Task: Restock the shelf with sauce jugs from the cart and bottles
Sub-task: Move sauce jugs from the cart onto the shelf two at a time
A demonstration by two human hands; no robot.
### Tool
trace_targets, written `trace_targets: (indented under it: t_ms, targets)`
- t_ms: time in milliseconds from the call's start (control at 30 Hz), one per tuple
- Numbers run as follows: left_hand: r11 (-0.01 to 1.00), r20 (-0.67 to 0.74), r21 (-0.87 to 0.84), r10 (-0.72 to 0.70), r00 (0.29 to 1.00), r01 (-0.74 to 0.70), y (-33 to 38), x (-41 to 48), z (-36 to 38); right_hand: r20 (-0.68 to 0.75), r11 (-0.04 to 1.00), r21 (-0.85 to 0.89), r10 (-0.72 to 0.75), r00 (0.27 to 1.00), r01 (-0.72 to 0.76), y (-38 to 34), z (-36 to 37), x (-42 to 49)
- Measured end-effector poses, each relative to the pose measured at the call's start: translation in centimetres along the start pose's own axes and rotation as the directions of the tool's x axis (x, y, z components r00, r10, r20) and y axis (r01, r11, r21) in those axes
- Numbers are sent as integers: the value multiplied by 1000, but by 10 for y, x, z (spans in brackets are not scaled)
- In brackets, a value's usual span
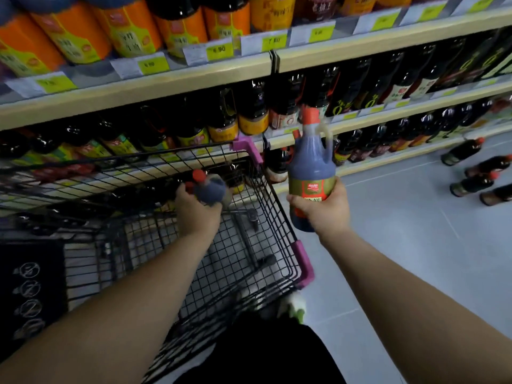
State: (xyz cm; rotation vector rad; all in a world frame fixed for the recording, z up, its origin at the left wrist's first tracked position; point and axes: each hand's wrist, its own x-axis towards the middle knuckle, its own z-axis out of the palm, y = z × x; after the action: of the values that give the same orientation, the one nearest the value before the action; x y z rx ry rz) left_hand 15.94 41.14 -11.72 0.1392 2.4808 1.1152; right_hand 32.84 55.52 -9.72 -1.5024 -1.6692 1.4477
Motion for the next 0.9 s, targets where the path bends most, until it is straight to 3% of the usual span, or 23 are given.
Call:
trace_targets:
  t_ms: [167,267,400,533,633,733,900]
  targets:
    - [982,36,27,-187,982,186,-36,33,50,-24,992,7,126,992,-125,52,17,37]
    - [976,88,-55,-205,975,210,-50,45,77,-8,986,0,167,986,-167,80,28,55]
    - [978,-15,-168,-130,991,126,-73,71,108,24,985,0,171,985,-171,113,46,81]
    - [998,-214,-44,-52,975,44,-94,91,124,61,988,11,152,987,-152,132,62,102]
    - [955,-186,-294,-84,979,26,-103,101,135,86,989,8,148,985,-149,141,72,112]
    - [868,-202,-487,-217,955,94,-93,111,138,109,990,2,140,984,-141,143,81,115]
    - [898,-209,-427,-210,955,104,-90,106,131,133,989,19,144,981,-148,135,86,112]
